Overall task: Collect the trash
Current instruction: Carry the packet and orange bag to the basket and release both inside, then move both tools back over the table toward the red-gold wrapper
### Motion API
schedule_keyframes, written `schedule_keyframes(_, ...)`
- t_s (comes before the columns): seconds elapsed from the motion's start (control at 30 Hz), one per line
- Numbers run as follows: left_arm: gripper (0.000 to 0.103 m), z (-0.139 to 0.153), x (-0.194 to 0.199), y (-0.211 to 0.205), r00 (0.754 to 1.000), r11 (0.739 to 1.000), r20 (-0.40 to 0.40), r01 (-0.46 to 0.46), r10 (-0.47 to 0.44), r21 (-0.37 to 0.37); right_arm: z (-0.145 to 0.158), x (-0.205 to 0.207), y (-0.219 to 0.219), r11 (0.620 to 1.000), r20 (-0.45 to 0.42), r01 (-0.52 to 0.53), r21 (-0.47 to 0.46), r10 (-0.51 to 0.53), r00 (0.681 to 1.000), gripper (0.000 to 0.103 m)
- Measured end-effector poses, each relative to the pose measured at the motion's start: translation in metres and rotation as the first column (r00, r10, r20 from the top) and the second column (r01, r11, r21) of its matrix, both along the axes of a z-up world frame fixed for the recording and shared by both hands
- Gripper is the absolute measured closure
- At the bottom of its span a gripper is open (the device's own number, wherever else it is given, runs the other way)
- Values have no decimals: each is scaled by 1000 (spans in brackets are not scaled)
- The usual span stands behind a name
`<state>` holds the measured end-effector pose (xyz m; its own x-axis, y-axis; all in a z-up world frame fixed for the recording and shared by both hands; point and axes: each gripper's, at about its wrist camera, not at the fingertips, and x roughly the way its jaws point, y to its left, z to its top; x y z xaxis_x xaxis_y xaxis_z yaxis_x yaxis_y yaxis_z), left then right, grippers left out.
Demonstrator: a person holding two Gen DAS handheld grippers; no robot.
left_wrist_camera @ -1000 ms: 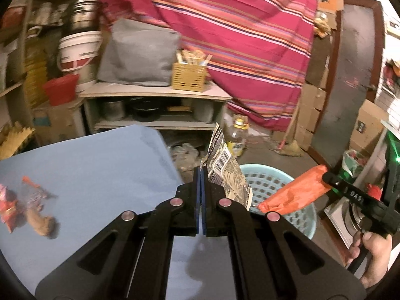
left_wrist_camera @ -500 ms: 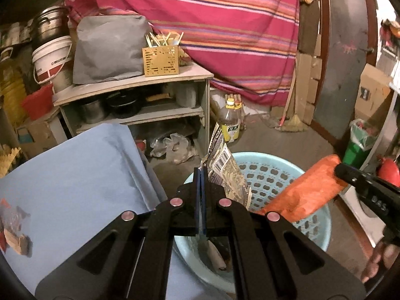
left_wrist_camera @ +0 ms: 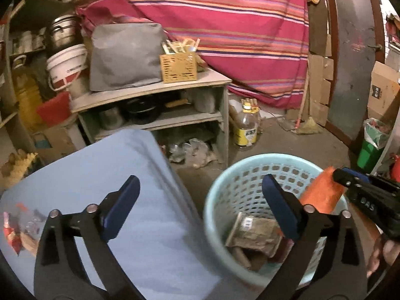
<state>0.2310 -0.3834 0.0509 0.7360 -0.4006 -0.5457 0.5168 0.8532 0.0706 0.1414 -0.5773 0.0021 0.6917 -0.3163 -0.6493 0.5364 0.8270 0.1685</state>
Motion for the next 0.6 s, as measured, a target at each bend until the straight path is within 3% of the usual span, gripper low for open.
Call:
schedule_keyframes(0.03,5,2,0,7,1000,1000,0,-10,10,-3,0,0,1,1000,0,9,-3,-9,1000,33)
schedule_keyframes(0.17,5,8,4,46,999,998,-23,-49,48,-30,0,3,7,1000,0,16,-3,-16,1000,33)
schedule_keyframes(0.4,5,12,5,124,989,988,-30,-146,144,-59,7,13,38,1000,10,1,-26,-1,1000,13)
schedule_keyframes(0.6,5,2,14,205,966,965,-27,-259,258,-31,18,28,86,998,35,-55,-40,57,998,6)
